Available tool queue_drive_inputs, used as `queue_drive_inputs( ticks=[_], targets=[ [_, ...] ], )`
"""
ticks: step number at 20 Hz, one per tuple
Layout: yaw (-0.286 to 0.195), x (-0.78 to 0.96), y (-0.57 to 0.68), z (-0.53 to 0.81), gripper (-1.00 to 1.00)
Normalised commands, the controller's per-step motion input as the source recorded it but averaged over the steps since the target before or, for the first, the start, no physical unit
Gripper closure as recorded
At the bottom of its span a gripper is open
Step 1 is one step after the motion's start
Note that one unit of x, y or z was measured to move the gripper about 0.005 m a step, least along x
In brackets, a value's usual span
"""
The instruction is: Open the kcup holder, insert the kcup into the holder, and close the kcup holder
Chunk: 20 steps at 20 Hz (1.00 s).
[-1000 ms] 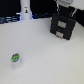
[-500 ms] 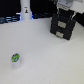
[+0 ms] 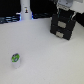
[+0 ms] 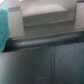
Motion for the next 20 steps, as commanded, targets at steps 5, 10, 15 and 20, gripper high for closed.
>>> queue_drive_inputs(
  ticks=[5, 10, 15, 20],
  targets=[
    [0.003, 0.02, -0.51, 0.16, -1.00],
    [-0.012, -0.18, -0.07, -0.21, -1.00],
    [-0.019, -0.21, 0.13, -0.45, -1.00],
    [-0.006, -0.27, 0.07, -0.46, -1.00]
  ],
)
